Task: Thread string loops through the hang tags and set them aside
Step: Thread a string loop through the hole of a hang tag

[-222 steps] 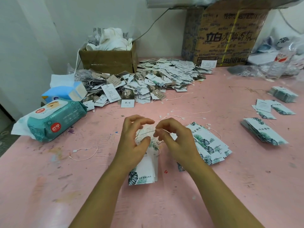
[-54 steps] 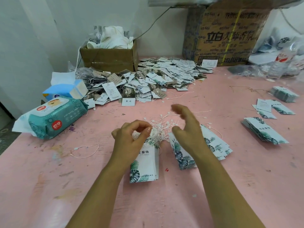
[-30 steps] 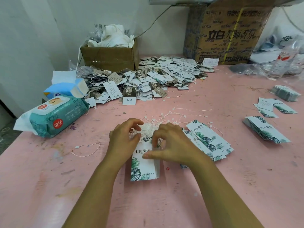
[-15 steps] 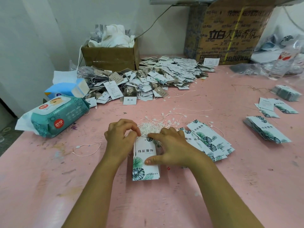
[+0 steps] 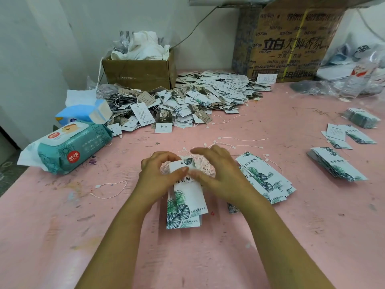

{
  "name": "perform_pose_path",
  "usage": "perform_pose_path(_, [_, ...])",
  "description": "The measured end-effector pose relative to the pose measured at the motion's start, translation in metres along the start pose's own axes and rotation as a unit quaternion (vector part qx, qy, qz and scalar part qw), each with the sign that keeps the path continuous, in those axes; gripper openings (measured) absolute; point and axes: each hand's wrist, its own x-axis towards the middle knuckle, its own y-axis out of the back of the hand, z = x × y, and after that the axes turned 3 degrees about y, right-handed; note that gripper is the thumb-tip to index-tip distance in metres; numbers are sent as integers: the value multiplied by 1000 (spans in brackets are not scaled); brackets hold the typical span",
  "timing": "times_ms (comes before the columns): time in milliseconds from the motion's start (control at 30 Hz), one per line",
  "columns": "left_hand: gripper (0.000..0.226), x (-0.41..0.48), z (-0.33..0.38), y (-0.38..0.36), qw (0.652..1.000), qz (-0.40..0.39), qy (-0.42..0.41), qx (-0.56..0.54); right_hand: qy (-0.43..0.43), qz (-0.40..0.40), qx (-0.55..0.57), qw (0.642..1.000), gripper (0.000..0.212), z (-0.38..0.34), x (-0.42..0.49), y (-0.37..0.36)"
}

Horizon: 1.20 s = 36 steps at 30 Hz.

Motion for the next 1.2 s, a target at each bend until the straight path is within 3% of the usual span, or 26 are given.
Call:
perform_pose_path(133, [9,-3,7,1,991,-7,28,-127,-32,141,38,989,24,3,1,11])
perform_pose_path(233, [4,-2,7,0,988,-8,36,-148,-85,182,-46,979,23,14,1,20])
perform_pose_path(333, [5,-3,6,-1,985,-20,48,-162,-197,80,-133,968,31,28,-2,25])
perform_pose_path(433, [8,-3,5,-3,986,-30,47,-155,-298,-47,-142,943,47,38,-5,25])
perform_pose_path(533, [14,-4,5,-4,984,-32,40,-171,-332,-71,-122,933,45,43,-6,25])
perform_pose_path(767, [15,-5,6,-8,988,-22,68,-138,-286,8,-93,954,42,39,-7,29])
perform_pose_path(833, [12,-6,5,-8,987,-20,79,-135,-248,48,-64,966,33,37,-5,31])
perform_pose_path(900, [12,-7,5,-8,989,-20,75,-123,-202,100,-5,974,11,34,-1,33])
perform_pose_path(967, [13,-7,5,-9,992,-26,65,-107,-181,131,111,968,16,30,1,34])
perform_pose_path(1067, [15,-8,5,-10,995,-40,61,-74,-160,91,252,950,27,20,-1,36])
perform_pose_path(1200, [19,-11,5,-12,997,-56,47,-36,-156,30,273,949,25,9,0,25])
